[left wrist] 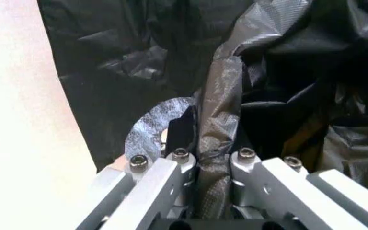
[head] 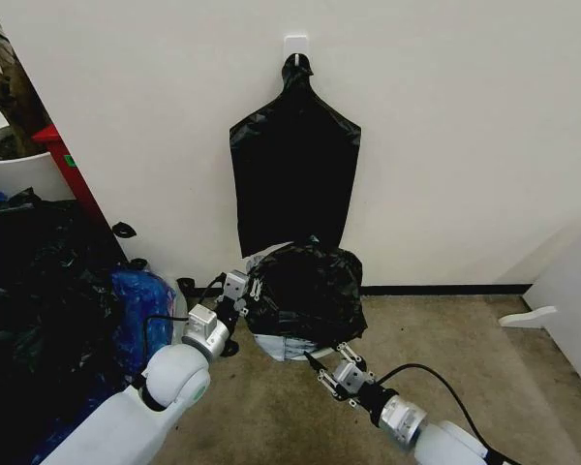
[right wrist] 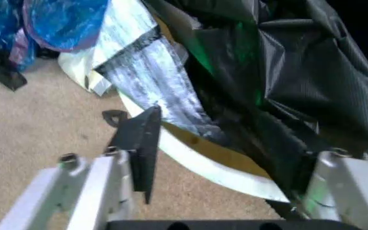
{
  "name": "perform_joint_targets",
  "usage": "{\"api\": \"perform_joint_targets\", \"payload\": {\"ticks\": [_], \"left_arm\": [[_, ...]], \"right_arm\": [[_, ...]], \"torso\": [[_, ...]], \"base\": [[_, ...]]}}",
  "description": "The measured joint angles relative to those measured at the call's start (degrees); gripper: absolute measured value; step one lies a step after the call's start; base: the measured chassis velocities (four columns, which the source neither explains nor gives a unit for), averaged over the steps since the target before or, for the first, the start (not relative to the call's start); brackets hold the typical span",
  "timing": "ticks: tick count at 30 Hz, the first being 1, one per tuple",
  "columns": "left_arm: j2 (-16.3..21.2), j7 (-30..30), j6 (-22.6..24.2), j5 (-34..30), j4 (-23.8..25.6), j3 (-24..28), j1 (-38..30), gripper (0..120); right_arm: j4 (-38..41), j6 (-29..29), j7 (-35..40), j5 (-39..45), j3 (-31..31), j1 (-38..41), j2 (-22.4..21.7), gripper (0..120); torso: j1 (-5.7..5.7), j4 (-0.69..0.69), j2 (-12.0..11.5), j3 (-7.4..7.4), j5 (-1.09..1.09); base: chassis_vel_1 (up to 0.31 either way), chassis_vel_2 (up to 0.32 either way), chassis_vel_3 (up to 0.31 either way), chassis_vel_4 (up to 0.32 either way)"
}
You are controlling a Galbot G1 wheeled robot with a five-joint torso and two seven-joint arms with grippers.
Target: Place the garbage bag over the trash bin.
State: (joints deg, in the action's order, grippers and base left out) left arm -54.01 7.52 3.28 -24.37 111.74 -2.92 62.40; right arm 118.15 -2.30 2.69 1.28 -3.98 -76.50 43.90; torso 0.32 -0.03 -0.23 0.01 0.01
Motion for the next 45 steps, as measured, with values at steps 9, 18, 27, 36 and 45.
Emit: {"api": "perform_joint_targets", "payload": {"ticks": [9, 18, 27, 36, 45], "left_arm": [[0.1, 0.1, 0.1, 0.0, 0.5, -0.1, 0.4, 4], [-0.1, 0.3, 0.3, 0.1, 0.5, 0.3, 0.2, 4], [-0.3, 0.7, 0.5, 0.1, 0.0, 1.2, -0.8, 4], [-0.4, 1.7, 1.1, -1.0, -0.7, 1.5, -2.0, 4], [-0.4, 3.8, 4.8, -7.1, 0.1, 0.3, -3.7, 4]], "right_arm": [[-0.2, -0.2, 0.1, -3.6, 0.3, 0.5, -0.5, 83], [-0.2, 0.2, -3.5, -4.4, 0.4, 1.4, -1.2, 57], [-0.9, 0.5, -7.0, -4.6, 0.3, 2.7, -1.1, 20], [-2.5, 5.9, -10.0, -4.8, 0.9, 2.6, -0.5, 0], [-10.1, 21.9, -21.8, -4.1, 2.8, 1.9, 2.4, 0]], "torso": [[0.00, 0.00, 0.0, 0.00, 0.00], [0.00, 0.00, 0.0, 0.00, 0.00], [0.00, 0.00, 0.0, 0.00, 0.00], [0.00, 0.01, 0.0, 0.00, 0.00], [0.00, 0.00, 0.0, 0.00, 0.00]], "base": [[0.000, 0.000, 0.000, 0.000], [0.000, 0.000, 0.000, 0.000], [0.000, 0.000, 0.000, 0.000], [0.000, 0.000, 0.000, 0.000], [0.000, 0.000, 0.000, 0.000]]}}
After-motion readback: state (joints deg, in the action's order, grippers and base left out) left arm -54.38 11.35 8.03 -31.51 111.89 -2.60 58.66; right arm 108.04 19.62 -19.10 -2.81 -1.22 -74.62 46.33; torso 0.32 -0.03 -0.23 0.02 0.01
